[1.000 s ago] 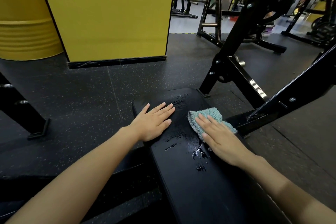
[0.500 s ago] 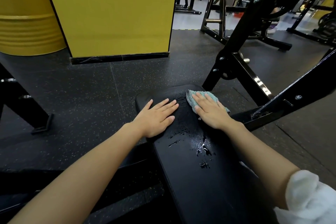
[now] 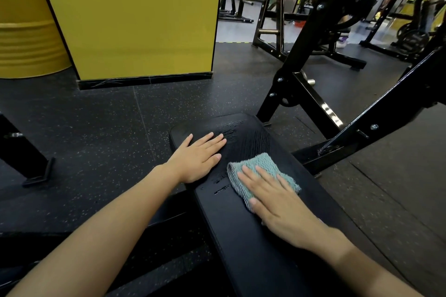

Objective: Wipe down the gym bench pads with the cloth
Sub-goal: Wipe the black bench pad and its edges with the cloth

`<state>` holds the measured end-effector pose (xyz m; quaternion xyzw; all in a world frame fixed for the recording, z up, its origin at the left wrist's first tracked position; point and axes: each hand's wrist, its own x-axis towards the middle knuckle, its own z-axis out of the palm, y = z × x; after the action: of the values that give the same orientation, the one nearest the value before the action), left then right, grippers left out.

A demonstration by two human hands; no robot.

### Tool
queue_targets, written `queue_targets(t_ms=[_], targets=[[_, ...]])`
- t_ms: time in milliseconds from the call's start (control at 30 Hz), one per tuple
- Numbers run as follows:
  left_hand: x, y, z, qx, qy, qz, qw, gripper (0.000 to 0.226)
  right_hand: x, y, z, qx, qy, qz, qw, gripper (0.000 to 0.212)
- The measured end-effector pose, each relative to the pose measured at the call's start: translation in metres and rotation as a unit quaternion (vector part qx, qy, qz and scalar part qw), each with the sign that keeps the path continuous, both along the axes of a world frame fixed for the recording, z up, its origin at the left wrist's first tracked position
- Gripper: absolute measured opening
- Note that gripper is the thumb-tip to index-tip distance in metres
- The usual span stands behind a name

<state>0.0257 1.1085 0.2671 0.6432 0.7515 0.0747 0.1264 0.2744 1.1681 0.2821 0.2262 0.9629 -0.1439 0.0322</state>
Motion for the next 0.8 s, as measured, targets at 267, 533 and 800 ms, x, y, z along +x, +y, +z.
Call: queue_targets(t_ms=[267,533,800], targets=[[-0.008,0.001,0.005,-0.009,-0.022,-0.025,0.999,0.049,-0.028,0.022,0.000,0.028,-0.013,-0.037,0.999,0.069],[-0.014,0.001,0.002,0.009,-0.030,-0.044,0.999,0.049,-0.064,0.037,-0.006,0.023,-0.014,-0.088,0.996,0.055],[-0.016,0.002,-0.001,0.015,-0.034,-0.049,0.998,0.048,-0.042,-0.028,-0.004,0.005,0.008,0.001,1.000,0.074]])
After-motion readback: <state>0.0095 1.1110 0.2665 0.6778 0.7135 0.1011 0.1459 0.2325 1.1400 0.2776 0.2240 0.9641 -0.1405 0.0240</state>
